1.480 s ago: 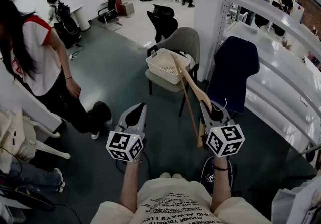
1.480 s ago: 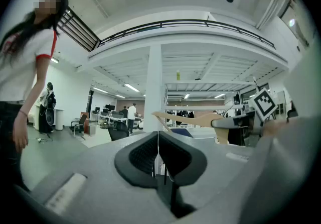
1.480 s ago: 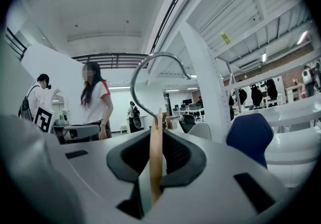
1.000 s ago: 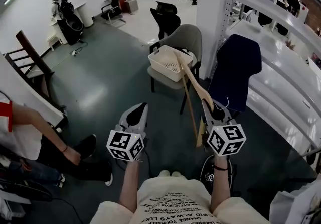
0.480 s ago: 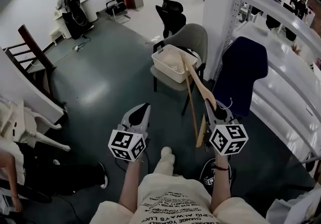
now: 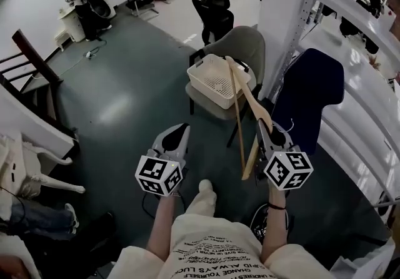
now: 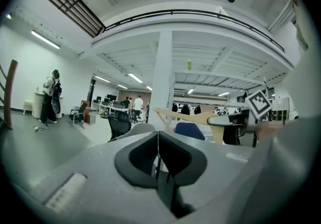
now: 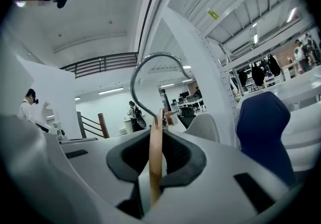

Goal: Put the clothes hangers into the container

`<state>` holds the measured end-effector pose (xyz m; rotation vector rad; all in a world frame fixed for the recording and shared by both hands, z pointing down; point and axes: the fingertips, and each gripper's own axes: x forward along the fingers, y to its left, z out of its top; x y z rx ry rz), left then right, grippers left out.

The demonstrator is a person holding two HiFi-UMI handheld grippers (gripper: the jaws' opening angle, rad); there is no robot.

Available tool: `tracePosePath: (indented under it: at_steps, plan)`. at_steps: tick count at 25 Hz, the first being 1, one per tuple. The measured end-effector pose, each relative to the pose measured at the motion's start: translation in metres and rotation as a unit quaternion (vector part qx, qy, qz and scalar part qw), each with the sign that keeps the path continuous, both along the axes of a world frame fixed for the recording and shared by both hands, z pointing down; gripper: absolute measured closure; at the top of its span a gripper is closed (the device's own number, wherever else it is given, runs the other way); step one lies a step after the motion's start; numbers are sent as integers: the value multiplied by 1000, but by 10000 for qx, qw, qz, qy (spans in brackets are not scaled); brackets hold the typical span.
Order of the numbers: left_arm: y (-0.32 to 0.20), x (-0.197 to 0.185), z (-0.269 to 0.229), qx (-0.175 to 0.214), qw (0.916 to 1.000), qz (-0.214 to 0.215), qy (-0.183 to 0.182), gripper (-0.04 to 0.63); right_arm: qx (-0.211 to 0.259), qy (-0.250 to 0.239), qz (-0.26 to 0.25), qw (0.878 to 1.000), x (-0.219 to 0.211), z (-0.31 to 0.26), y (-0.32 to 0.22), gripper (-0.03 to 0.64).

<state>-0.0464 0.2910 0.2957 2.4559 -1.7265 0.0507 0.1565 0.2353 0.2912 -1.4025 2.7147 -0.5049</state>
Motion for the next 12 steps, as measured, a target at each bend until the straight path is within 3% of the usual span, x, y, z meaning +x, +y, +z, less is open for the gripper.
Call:
tracePosePath:
  at_steps: [12]
  plan:
    - [-128,-60,22,-296,9994,106,120,572,-466,194,91,9987,-54,30,-120,561]
